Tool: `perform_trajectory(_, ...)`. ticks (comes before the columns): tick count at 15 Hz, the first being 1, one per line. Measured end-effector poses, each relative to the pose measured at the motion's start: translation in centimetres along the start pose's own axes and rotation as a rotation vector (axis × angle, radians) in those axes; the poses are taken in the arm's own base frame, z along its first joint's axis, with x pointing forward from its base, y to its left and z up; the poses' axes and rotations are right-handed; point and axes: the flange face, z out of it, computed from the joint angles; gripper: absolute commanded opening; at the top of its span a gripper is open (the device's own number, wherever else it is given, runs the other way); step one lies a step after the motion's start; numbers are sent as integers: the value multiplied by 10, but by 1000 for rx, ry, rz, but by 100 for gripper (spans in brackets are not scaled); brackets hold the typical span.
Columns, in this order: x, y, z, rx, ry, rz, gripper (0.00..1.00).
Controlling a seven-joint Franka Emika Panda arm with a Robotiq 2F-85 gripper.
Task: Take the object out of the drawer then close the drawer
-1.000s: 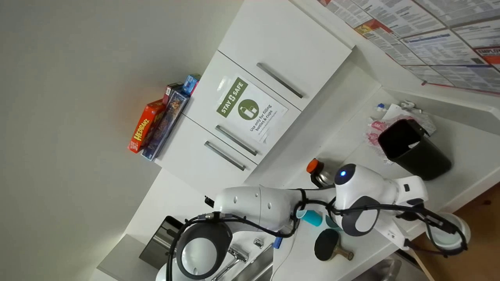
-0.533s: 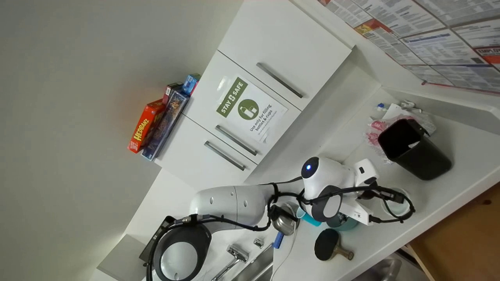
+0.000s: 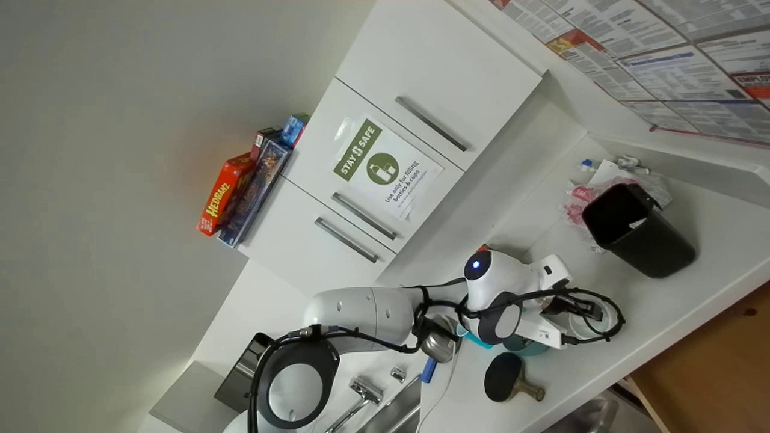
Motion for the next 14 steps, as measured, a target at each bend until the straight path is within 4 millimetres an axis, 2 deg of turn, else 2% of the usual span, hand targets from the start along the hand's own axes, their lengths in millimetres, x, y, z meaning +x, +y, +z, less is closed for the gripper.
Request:
perform_trajectory(3,-9,-5,21,-1,-35,-21,24)
perform_trajectory(4,-11,-7,26,-2,-43,-27,59)
perform_trajectory(5,-12,-8,29,-2,-47,-33,75)
perform_trajectory(8,-11,-12,33,-8,-50,-55,95)
perform_trajectory(9,-10,-13,33,-9,-48,-60,100)
perform_trajectory(11,-8,-14,31,-12,-40,-62,100)
perform_trajectory(14,-7,0,18,-29,-27,-44,100)
